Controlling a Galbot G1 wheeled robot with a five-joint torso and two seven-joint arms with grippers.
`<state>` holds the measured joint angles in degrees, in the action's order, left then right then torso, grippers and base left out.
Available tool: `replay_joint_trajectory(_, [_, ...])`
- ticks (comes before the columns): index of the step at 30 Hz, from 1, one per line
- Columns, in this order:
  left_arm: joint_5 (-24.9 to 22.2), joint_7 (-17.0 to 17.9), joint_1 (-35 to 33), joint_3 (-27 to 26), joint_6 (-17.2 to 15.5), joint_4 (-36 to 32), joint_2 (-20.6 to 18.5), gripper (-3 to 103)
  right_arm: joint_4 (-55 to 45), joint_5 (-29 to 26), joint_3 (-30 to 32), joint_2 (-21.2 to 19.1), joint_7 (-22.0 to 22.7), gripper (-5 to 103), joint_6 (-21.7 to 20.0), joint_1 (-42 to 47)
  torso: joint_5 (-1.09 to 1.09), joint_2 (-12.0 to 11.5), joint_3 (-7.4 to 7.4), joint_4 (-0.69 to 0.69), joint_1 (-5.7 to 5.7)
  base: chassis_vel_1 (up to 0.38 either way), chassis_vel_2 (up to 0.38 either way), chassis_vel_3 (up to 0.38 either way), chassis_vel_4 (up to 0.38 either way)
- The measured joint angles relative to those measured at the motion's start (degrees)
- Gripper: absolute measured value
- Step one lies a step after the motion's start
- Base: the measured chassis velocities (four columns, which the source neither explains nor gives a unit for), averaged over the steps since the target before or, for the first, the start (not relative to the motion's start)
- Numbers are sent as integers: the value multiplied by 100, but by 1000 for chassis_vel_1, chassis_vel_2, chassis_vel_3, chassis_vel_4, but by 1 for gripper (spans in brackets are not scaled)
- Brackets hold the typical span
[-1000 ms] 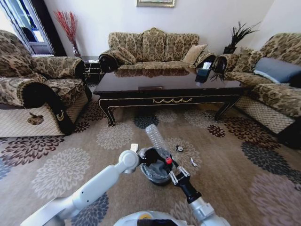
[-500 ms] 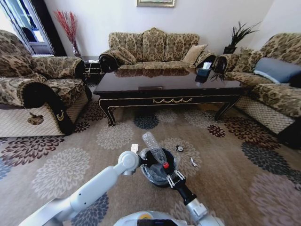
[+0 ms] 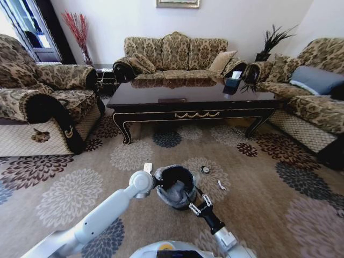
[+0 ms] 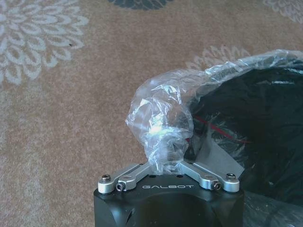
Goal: Move to the front of the table and pick up the trash from the floor, then place it into the trash bin.
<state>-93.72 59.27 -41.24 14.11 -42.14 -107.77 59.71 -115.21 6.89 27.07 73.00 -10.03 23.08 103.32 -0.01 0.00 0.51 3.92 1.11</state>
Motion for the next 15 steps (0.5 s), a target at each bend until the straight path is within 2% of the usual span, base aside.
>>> replay_joint_trajectory(1, [10, -17, -18, -32, 0, 19, -10, 0, -22, -7, 3, 2, 0, 82, 0, 6, 0, 0, 0, 0, 0, 0, 0, 0, 0])
replay_joint_trajectory(3, [26, -29, -36, -60, 0, 38, -17, 0, -36, -13, 5, 5, 1, 82, 0, 8, 0, 0, 0, 0, 0, 0, 0, 0, 0])
replay_joint_trajectory(7, [169, -167, -173, -437, 0, 235, -41, 0, -106, -185, 76, 46, 57, 99, -56, -11, -1, 0, 0, 1, 0, 0, 0, 0, 0])
replay_joint_trajectory(10, [215, -178, -263, -736, 0, 327, -49, 0, -70, -397, 152, 90, 197, 100, -112, -119, 0, 0, 0, 0, 0, 0, 0, 0, 0])
replay_joint_trajectory(12, [183, -228, -370, -1062, 3, 340, -124, 0, 46, -818, 260, 107, 452, 100, -223, -286, 0, 0, 0, -1, 0, 0, 0, 0, 0])
replay_joint_trajectory(15, [124, -254, -430, -1260, 2, 330, -203, 0, 186, -1127, 345, 101, 605, 100, -306, -416, -1, 0, 0, -2, 0, 0, 0, 0, 0])
